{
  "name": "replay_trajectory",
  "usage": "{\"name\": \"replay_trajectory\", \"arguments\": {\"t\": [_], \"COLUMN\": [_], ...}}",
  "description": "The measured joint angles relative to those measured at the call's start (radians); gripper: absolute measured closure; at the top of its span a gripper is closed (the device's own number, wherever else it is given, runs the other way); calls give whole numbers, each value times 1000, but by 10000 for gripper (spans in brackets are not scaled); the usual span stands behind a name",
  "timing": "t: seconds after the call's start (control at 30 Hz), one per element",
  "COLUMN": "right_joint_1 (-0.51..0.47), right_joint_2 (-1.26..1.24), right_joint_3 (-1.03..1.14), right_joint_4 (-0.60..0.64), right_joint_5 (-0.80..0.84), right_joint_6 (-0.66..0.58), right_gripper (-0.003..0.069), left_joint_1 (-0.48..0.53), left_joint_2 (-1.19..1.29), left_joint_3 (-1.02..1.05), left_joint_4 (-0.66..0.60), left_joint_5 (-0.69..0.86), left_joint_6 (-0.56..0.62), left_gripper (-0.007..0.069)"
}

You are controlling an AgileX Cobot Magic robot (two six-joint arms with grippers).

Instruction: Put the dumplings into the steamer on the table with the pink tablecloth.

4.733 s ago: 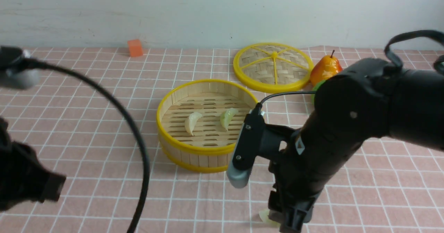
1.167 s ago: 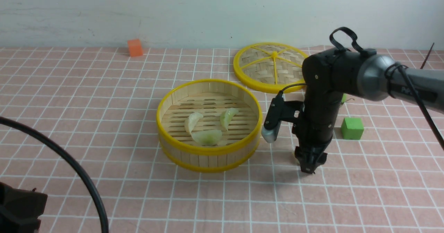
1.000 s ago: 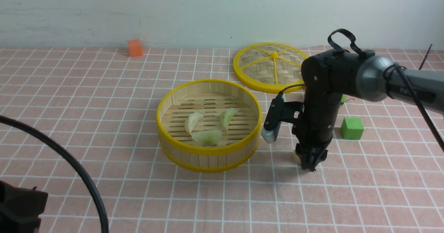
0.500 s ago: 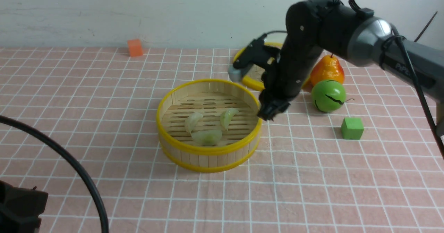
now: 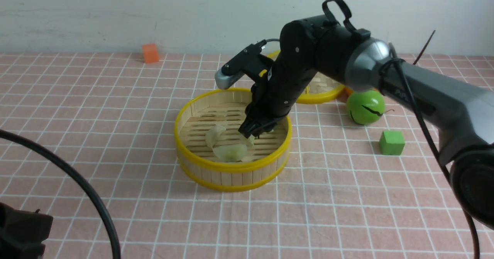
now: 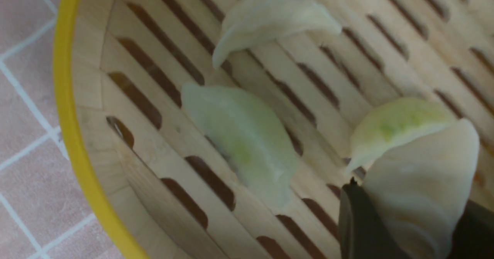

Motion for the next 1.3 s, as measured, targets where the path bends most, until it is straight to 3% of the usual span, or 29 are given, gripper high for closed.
{"name": "replay_trajectory", "arguments": {"t": [0.23,0.5,0.6,0.73,0.93,0.97,1.0,1.1,1.23,1.3], "right_joint_1": [0,0,0,0,0,0,0,0,0,0], "right_joint_2": [31,12,-37,-143,-371,-380,-449,-584,-768,-884], "right_joint_3": [0,-68,-122,-127,-25,-19,41,185,404,532], "right_joint_4": [-18,-30,-30,-28,-7,-5,6,24,40,56], "right_joint_5": [41,181,237,250,255,255,258,259,229,132], "right_joint_6": [2,39,60,91,107,107,107,103,99,99], "right_gripper": [450,260,247,316,538,538,604,674,679,677], "left_joint_1": [0,0,0,0,0,0,0,0,0,0], "left_joint_2": [0,-40,-114,-263,-487,-492,-536,-567,-570,-570], "left_joint_3": [0,6,52,161,278,280,289,296,298,298], "left_joint_4": [0,0,0,0,5,5,7,7,7,7], "left_joint_5": [1,-3,-31,-71,-123,-125,-136,-138,-134,-134], "left_joint_6": [0,-1,-1,-1,-52,-54,-67,-74,-75,-77], "left_gripper": [596,589,588,587,586,586,586,586,586,585]}}
